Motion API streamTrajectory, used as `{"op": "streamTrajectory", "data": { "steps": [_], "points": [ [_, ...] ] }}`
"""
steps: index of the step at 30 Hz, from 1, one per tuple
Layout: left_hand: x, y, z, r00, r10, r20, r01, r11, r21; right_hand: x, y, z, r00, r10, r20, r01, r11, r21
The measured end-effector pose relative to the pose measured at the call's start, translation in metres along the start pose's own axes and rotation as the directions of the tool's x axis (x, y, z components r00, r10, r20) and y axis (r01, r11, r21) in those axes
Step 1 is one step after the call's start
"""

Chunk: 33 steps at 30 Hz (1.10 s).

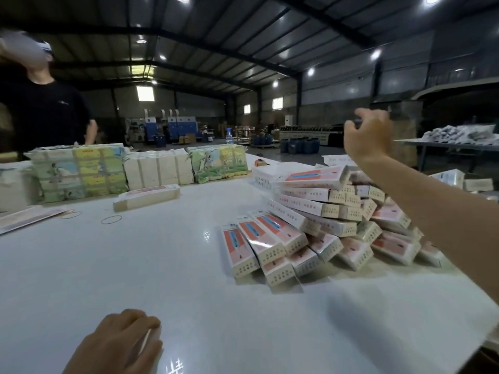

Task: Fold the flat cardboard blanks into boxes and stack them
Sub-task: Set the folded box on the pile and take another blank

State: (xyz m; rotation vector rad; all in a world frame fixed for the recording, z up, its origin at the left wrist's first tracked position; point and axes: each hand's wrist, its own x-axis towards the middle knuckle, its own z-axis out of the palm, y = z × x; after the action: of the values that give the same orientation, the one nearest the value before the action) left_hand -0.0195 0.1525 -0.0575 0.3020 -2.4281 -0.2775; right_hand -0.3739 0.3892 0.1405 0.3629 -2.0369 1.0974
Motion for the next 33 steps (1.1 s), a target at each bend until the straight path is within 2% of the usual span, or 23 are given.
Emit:
{"op": "streamTrajectory", "data": {
  "steps": [2, 4, 5, 7, 9, 10, 12, 13, 15, 18, 21, 22, 25, 27, 30, 31, 33],
  "points": [
    [0.003, -0.001, -0.001, 1.000, -0.009, -0.017, 0.009, 1.000, -0.001, -0.028, -0.044, -0.004, 0.984, -0.179, 0.016, 0.173, 0.968, 0.183],
    [0.002, -0.001, -0.002, 0.998, -0.040, 0.046, 0.040, 0.999, -0.001, -0.080, -0.081, -0.006, 0.913, -0.395, 0.098, 0.349, 0.883, 0.315],
    [0.002, -0.002, 0.000, 0.995, -0.077, 0.066, 0.077, 0.997, 0.006, -0.112, -0.093, -0.004, 0.845, -0.513, 0.153, 0.432, 0.822, 0.371],
    [0.000, -0.005, 0.003, 0.977, -0.142, 0.161, 0.138, 0.990, 0.035, -0.180, -0.106, 0.005, 0.656, -0.691, 0.303, 0.540, 0.711, 0.451],
    [-0.004, -0.006, 0.004, 0.968, -0.170, 0.186, 0.165, 0.985, 0.042, -0.241, -0.103, 0.024, 0.483, -0.712, 0.509, 0.576, 0.696, 0.428],
    [-0.005, -0.005, 0.003, 0.969, -0.186, 0.165, 0.185, 0.982, 0.021, -0.265, -0.097, 0.033, 0.414, -0.657, 0.630, 0.579, 0.724, 0.374],
    [-0.008, -0.005, 0.002, 0.972, -0.189, 0.143, 0.192, 0.981, -0.007, -0.297, -0.086, 0.049, 0.319, -0.549, 0.772, 0.576, 0.759, 0.302],
    [-0.008, -0.006, 0.001, 0.974, -0.164, 0.156, 0.165, 0.986, 0.006, -0.304, -0.081, 0.053, 0.306, -0.537, 0.786, 0.567, 0.766, 0.303],
    [-0.010, -0.009, 0.002, 0.967, -0.152, 0.203, 0.143, 0.988, 0.055, -0.308, -0.076, 0.057, 0.328, -0.540, 0.775, 0.535, 0.782, 0.318],
    [-0.009, -0.008, 0.006, 0.967, -0.178, 0.183, 0.179, 0.984, 0.010, -0.308, -0.072, 0.060, 0.340, -0.551, 0.762, 0.509, 0.789, 0.343],
    [-0.002, -0.012, -0.010, 0.929, -0.296, 0.223, 0.331, 0.933, -0.140, -0.308, -0.071, 0.059, 0.350, -0.557, 0.753, 0.500, 0.791, 0.353],
    [0.003, -0.021, -0.022, 0.915, -0.330, 0.230, 0.367, 0.920, -0.138, -0.308, -0.070, 0.059, 0.358, -0.561, 0.746, 0.496, 0.791, 0.357],
    [0.019, -0.068, -0.072, 0.848, -0.496, 0.186, 0.500, 0.865, 0.025, -0.309, -0.068, 0.062, 0.379, -0.566, 0.732, 0.480, 0.797, 0.368],
    [0.019, -0.110, -0.111, 0.765, -0.636, 0.101, 0.605, 0.764, 0.223, -0.309, -0.069, 0.063, 0.385, -0.564, 0.731, 0.473, 0.800, 0.369],
    [-0.004, -0.168, -0.154, 0.573, -0.813, -0.105, 0.731, 0.449, 0.514, -0.310, -0.071, 0.064, 0.382, -0.566, 0.730, 0.481, 0.797, 0.366],
    [-0.015, -0.184, -0.162, 0.495, -0.853, -0.165, 0.770, 0.343, 0.537, -0.310, -0.071, 0.065, 0.382, -0.567, 0.730, 0.487, 0.795, 0.363],
    [-0.035, -0.209, -0.167, 0.373, -0.898, -0.233, 0.825, 0.206, 0.527, -0.310, -0.072, 0.065, 0.385, -0.562, 0.732, 0.488, 0.797, 0.356]
  ]
}}
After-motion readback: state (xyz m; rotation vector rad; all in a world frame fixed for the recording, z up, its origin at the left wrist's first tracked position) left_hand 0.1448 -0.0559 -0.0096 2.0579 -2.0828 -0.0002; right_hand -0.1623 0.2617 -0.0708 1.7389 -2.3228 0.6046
